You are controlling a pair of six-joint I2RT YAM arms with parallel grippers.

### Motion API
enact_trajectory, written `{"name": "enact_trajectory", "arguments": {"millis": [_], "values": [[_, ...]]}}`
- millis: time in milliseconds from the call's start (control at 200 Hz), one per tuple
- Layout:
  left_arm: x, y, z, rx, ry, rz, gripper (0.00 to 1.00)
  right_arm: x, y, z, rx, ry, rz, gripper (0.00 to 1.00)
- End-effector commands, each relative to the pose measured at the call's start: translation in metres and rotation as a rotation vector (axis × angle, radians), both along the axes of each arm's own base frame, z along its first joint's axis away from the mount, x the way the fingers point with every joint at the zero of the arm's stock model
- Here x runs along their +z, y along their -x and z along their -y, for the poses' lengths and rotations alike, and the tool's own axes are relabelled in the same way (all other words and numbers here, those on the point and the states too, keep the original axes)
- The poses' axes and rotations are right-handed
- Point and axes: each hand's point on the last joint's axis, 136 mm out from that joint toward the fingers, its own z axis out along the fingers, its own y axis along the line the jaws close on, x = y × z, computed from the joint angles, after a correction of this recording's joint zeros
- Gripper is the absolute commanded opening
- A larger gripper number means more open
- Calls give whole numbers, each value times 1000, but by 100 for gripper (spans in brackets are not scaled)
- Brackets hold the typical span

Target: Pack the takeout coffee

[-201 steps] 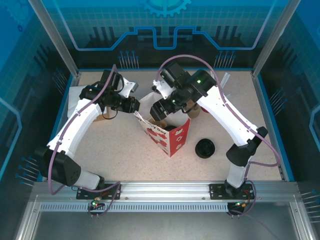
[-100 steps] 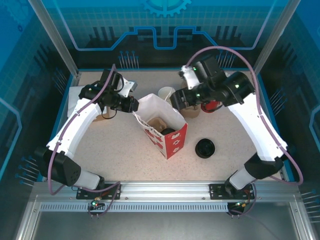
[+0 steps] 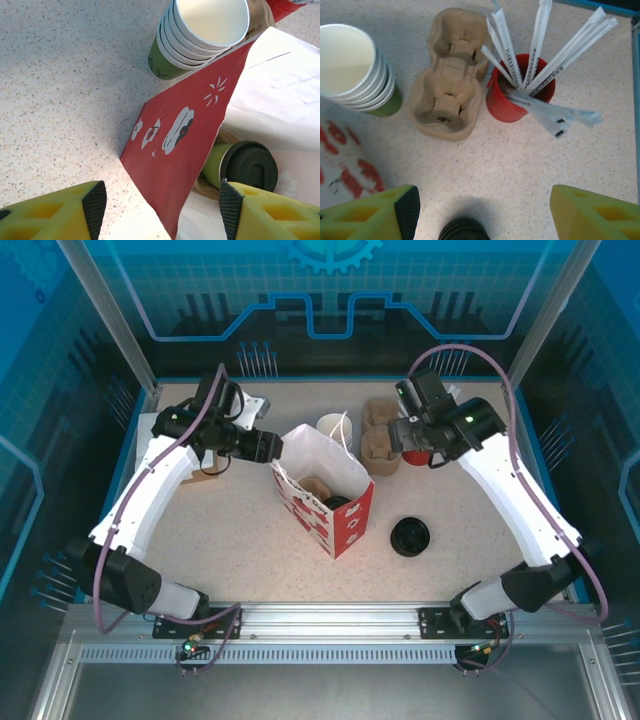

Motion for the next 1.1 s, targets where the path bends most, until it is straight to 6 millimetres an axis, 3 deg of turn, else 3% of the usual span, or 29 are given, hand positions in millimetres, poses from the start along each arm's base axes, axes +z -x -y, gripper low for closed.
{"name": "enact_trajectory", "arguments": {"millis": [0,320,665,1091], "values": [[35,9,-5,20,50,72,68,-9,-37,6,-26,95,59,71],[48,33,-26,81,62,131,78,-73,-92,-2,54,289,-73,55],[42,45,-36,110,42,138,81,-107,-131,9,24,391,-92,42],[44,44,-36,113,41,138,82,-129,-164,15,36,408,-114,34]]}}
